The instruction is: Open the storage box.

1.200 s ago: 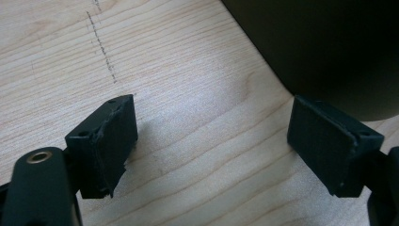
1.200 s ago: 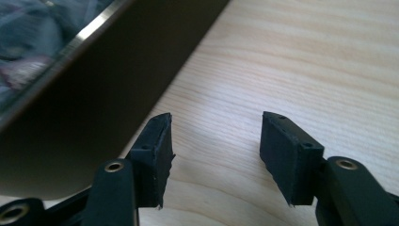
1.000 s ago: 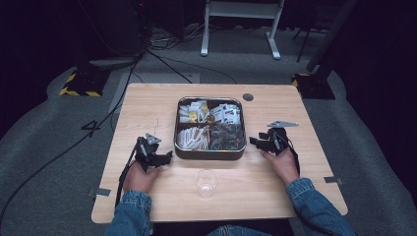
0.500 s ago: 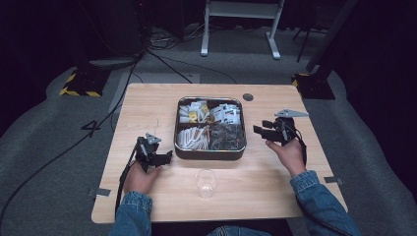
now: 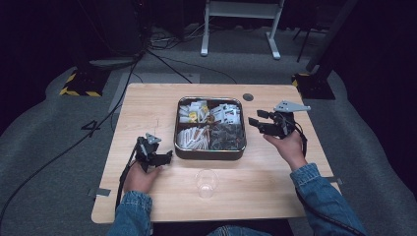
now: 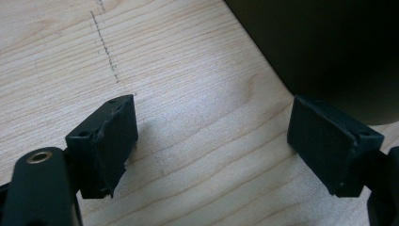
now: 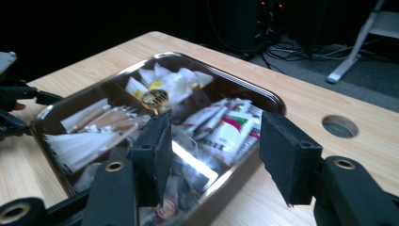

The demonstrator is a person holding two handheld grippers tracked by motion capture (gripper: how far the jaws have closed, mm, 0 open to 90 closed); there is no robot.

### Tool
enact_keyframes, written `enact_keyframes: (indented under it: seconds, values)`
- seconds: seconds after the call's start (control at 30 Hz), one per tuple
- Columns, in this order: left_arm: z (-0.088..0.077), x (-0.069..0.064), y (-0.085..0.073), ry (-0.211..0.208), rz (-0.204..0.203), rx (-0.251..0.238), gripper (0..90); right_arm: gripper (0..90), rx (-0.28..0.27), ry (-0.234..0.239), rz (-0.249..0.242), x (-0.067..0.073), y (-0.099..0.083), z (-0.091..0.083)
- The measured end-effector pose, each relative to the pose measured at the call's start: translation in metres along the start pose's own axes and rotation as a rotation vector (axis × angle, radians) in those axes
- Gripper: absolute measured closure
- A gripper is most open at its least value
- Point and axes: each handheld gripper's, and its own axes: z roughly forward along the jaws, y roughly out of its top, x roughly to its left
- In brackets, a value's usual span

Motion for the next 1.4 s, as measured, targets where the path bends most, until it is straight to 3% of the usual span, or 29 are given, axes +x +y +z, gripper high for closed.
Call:
enact_keyframes:
  seconds: [0.3,0.43,0.7,0.9,1.03,1.4]
  values:
    - [0.000,0.000,0.000,0.001,-0.001,0.001,17.1,45.2,-0.005,0.013,0.010,0.010,0.013,0.011]
    - [0.000,0.000,0.000,0.002,-0.001,0.001,17.1,45.2,-0.007,-0.006,0.004,0.016,0.019,0.016]
    - [0.000,0.000,0.000,0.001,-0.001,0.001,17.1,44.4,-0.013,-0.009,0.046,0.023,0.029,0.026]
    - [0.000,0.000,0.000,0.001,0.000,0.001,17.1,43.5,0.053,-0.071,0.080,0.033,0.034,0.048]
    - [0.000,0.000,0.000,0.001,-0.001,0.001,17.1,42.8,0.064,-0.069,0.092,0.036,0.035,0.057]
    - [0.000,0.000,0.000,0.001,-0.001,0.001,17.1,39.1,0.105,-0.057,0.070,0.054,0.036,0.093]
